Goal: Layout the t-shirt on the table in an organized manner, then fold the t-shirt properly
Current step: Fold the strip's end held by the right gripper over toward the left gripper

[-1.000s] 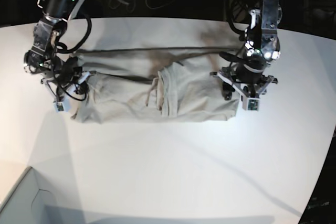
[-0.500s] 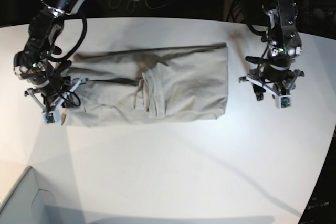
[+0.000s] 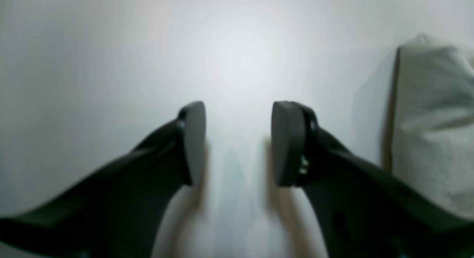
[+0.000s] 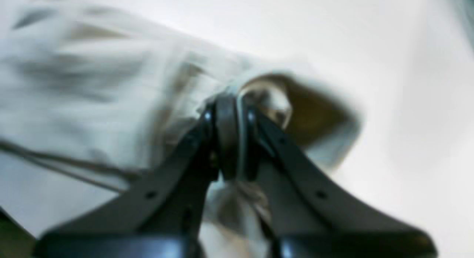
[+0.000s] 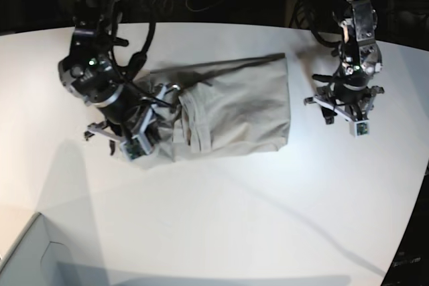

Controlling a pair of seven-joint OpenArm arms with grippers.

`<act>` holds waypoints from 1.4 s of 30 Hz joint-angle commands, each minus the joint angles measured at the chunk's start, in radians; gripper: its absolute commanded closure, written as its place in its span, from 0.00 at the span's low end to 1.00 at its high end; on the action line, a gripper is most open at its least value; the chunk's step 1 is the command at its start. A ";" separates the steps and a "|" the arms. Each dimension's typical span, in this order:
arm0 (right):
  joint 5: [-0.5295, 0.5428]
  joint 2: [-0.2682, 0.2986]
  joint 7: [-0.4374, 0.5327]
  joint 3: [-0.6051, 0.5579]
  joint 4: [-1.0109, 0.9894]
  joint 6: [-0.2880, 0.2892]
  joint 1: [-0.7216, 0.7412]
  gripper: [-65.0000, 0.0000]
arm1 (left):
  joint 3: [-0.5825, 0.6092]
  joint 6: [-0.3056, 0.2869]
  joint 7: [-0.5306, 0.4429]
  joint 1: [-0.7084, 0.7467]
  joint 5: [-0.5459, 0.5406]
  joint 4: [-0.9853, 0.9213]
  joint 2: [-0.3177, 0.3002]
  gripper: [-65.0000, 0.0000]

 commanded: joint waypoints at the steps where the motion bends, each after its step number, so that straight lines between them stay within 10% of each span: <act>1: 0.020 -0.003 0.031 -0.056 0.033 -0.004 0.006 1.00 | 0.003 0.003 -0.025 -0.013 -0.002 0.017 -0.007 0.56; 9: 0.020 -0.001 0.031 -0.371 0.004 -0.004 0.056 1.00 | 0.005 0.003 -0.019 -0.014 -0.002 0.017 -0.005 0.56; 29: 0.025 -0.010 0.108 -0.624 -0.479 -0.004 0.259 1.00 | -0.003 0.003 -0.019 -0.011 -0.002 0.017 -0.013 0.56; 42: 0.025 -0.010 0.105 -0.567 -0.340 -0.004 0.251 0.46 | -0.005 0.003 -0.018 -0.011 -0.002 0.020 -0.016 0.50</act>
